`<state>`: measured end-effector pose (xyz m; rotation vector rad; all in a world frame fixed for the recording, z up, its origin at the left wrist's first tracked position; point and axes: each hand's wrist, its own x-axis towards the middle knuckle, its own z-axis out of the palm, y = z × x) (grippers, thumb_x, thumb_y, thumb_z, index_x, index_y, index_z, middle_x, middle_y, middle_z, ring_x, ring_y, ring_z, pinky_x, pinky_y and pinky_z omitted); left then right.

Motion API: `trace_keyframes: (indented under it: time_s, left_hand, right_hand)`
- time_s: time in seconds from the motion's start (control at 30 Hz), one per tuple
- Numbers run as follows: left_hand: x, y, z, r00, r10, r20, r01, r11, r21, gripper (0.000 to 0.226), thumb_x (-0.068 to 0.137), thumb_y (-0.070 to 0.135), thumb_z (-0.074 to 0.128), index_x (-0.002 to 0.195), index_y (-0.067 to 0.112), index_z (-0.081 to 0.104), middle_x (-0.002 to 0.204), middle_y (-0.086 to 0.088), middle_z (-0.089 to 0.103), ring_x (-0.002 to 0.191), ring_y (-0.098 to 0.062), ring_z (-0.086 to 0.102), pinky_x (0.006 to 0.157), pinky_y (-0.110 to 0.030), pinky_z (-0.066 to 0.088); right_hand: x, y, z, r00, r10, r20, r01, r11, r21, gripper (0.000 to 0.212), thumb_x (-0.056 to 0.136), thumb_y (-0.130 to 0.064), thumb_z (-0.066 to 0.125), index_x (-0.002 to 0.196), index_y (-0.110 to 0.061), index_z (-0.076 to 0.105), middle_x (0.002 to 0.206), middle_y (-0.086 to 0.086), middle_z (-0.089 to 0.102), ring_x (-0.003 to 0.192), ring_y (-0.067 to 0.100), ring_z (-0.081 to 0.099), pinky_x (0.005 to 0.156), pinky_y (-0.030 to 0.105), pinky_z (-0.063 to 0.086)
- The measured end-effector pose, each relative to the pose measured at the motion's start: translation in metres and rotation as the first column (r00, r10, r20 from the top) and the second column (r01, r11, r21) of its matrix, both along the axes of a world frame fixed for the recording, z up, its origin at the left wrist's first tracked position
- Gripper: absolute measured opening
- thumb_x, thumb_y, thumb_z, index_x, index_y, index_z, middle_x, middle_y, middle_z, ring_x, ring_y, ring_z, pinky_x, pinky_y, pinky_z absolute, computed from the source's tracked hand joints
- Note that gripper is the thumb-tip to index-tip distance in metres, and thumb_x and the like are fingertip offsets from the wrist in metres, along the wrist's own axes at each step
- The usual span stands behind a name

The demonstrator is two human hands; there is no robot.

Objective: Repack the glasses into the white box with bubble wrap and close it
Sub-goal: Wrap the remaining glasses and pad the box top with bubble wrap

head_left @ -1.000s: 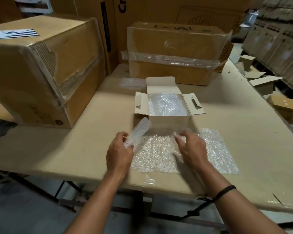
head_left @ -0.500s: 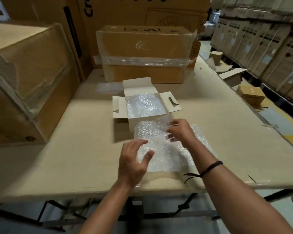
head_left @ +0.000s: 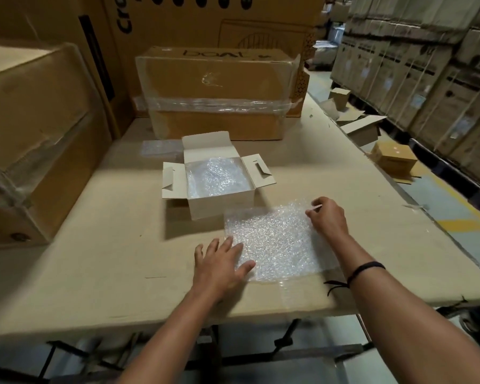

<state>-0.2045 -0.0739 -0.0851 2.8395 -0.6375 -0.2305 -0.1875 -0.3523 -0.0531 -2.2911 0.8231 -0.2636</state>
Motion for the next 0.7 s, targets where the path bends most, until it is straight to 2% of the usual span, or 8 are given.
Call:
trace_keyframes:
  time_s: [0.1,0.23,0.37,0.5,0.57,0.6,0.67,0.7]
  left_hand:
    - [0.000,-0.002,0.001,0.996,0.080,0.044,-0.075,0.993,-0.091,0.066,0.087,0.074,0.027,0.142,0.038,0.039,0.157,0.010,0.026,0.144,-0.016,0.019,0.114,-0.047,0.010]
    - [0.004,-0.005,0.007,0.942,0.316,0.114,-0.285,0.931,-0.228,0.065,0.088,0.071,0.036,0.138,0.031,0.046,0.150,0.006,0.037,0.138,-0.017,0.026,0.106,-0.041,0.018]
    - [0.012,-0.015,0.015,0.872,0.489,-0.001,-0.484,0.863,-0.145,0.061,0.088,0.069,0.042,0.133,0.030,0.054,0.153,0.004,0.031,0.137,-0.026,0.019,0.109,-0.046,0.022]
    - [0.020,-0.027,0.013,0.896,0.444,-0.027,-0.445,0.893,-0.069,0.052,0.089,0.059,0.050,0.132,0.031,0.054,0.156,0.002,0.027,0.143,-0.026,0.015,0.112,-0.047,0.014]
    - [0.022,-0.034,0.011,0.880,0.473,-0.036,-0.472,0.866,-0.169,0.038,0.088,0.047,0.060,0.122,0.032,0.061,0.150,0.004,0.038,0.140,-0.024,0.022,0.109,-0.042,0.017]
    - [0.022,-0.036,0.011,0.867,0.495,-0.052,-0.491,0.833,-0.253,0.029,0.086,0.041,0.064,0.113,0.032,0.064,0.140,0.005,0.049,0.135,-0.024,0.032,0.105,-0.038,0.024]
    - [0.020,-0.038,0.013,0.853,0.494,-0.166,-0.505,0.705,-0.497,0.009,0.085,0.027,0.067,0.093,0.028,0.063,0.108,0.003,0.064,0.110,-0.022,0.054,0.083,-0.030,0.039]
    - [0.018,-0.039,0.016,0.856,0.457,-0.242,-0.501,0.617,-0.607,0.010,0.085,0.019,0.067,0.085,0.024,0.059,0.094,0.002,0.065,0.095,-0.019,0.058,0.072,-0.027,0.041]
  right_hand:
    - [-0.004,-0.003,-0.007,0.995,0.047,-0.093,-0.053,0.997,-0.062,0.043,0.088,-0.034,0.068,0.126,-0.019,0.055,0.119,0.010,0.066,0.108,0.030,0.061,0.091,0.041,0.050]
    - [-0.010,-0.003,-0.017,0.974,0.131,-0.187,-0.173,0.958,-0.228,0.054,0.088,-0.044,0.064,0.132,-0.018,0.048,0.128,0.011,0.052,0.116,0.033,0.053,0.095,0.043,0.047]
    - [-0.010,-0.006,-0.023,0.953,0.184,-0.239,-0.236,0.950,-0.207,0.042,0.086,-0.039,0.063,0.121,-0.016,0.055,0.123,0.009,0.059,0.111,0.030,0.056,0.089,0.038,0.049]
    - [-0.006,-0.009,-0.020,0.959,0.179,-0.220,-0.216,0.964,-0.156,0.040,0.081,-0.032,0.067,0.115,-0.014,0.056,0.117,0.007,0.063,0.107,0.029,0.059,0.080,0.034,0.046]
    - [-0.006,-0.011,-0.020,0.955,0.190,-0.228,-0.231,0.959,-0.165,0.039,0.080,-0.033,0.068,0.112,-0.015,0.056,0.114,0.007,0.062,0.103,0.029,0.059,0.076,0.033,0.044]
    - [-0.006,-0.013,-0.021,0.951,0.200,-0.235,-0.242,0.956,-0.168,0.039,0.080,-0.035,0.068,0.111,-0.015,0.056,0.113,0.007,0.062,0.101,0.029,0.058,0.075,0.033,0.044]
    - [-0.005,-0.017,-0.023,0.944,0.222,-0.244,-0.265,0.951,-0.162,0.042,0.079,-0.036,0.069,0.113,-0.015,0.054,0.115,0.009,0.059,0.101,0.030,0.057,0.078,0.034,0.047]
    - [-0.004,-0.019,-0.024,0.941,0.233,-0.244,-0.275,0.948,-0.158,0.048,0.079,-0.036,0.070,0.118,-0.015,0.053,0.119,0.010,0.057,0.105,0.031,0.056,0.083,0.036,0.048]
